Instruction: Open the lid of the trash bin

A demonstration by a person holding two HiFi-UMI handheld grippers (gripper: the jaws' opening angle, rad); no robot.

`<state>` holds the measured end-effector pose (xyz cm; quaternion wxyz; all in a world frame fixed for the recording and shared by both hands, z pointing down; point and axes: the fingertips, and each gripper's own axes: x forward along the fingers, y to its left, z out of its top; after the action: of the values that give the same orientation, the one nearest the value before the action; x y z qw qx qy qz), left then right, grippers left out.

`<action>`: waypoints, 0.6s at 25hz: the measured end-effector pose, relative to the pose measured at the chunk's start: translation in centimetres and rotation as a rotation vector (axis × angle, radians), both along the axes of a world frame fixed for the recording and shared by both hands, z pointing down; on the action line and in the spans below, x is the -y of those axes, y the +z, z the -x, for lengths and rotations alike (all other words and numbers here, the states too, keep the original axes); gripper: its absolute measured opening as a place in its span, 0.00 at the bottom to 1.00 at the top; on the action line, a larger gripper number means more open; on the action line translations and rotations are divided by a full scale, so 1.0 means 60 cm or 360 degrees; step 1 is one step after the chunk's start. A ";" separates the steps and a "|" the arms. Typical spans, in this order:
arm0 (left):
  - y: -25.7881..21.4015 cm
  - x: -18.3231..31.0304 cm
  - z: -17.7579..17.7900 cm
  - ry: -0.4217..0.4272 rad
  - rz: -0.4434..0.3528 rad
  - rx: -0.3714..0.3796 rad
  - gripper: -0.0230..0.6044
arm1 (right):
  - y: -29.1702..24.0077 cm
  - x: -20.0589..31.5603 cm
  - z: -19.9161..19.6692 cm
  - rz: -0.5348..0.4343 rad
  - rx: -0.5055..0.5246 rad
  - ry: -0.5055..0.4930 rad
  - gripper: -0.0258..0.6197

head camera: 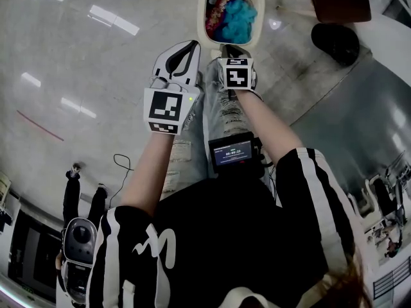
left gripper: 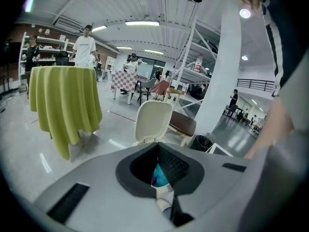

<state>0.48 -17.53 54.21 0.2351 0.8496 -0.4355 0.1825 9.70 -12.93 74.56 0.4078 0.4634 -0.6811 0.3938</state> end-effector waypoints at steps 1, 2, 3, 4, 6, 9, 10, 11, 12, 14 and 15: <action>0.000 0.001 0.000 0.0000 -0.0001 -0.0002 0.05 | -0.003 0.002 0.001 -0.0008 0.0001 -0.0003 0.06; 0.000 0.002 0.000 0.0000 -0.0002 -0.0005 0.05 | -0.007 0.004 0.001 -0.0017 0.0002 -0.0009 0.06; 0.000 0.003 -0.001 0.0000 -0.0003 -0.0009 0.05 | -0.011 0.005 0.002 -0.0025 0.0002 -0.0019 0.06; -0.001 0.004 -0.002 0.0000 -0.0003 -0.0013 0.05 | -0.015 0.006 0.002 -0.0030 0.0001 -0.0028 0.05; -0.003 0.007 -0.003 0.0001 -0.0006 -0.0018 0.05 | -0.025 0.010 0.002 -0.0042 0.0003 -0.0037 0.06; -0.008 0.013 -0.005 0.0004 -0.0010 -0.0023 0.05 | -0.043 0.023 0.004 -0.0093 0.0005 -0.0054 0.06; -0.009 0.014 -0.005 0.0003 -0.0010 -0.0025 0.05 | -0.049 0.027 0.004 -0.0117 0.0001 -0.0072 0.06; -0.010 0.015 -0.005 0.0002 -0.0008 -0.0025 0.05 | -0.055 0.030 0.005 -0.0142 -0.0008 -0.0094 0.06; -0.010 0.015 -0.005 0.0001 -0.0006 -0.0026 0.05 | -0.062 0.033 0.006 -0.0165 -0.0018 -0.0115 0.06; -0.013 0.016 -0.005 -0.0002 -0.0006 -0.0027 0.05 | -0.077 0.039 0.007 -0.0208 -0.0027 -0.0144 0.06; -0.014 0.016 -0.005 -0.0004 -0.0007 -0.0029 0.05 | -0.085 0.042 0.008 -0.0231 -0.0026 -0.0153 0.06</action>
<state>0.77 -18.52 53.35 0.2375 0.8511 -0.4348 0.1735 9.19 -15.47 69.44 0.3972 0.4617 -0.7260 0.3194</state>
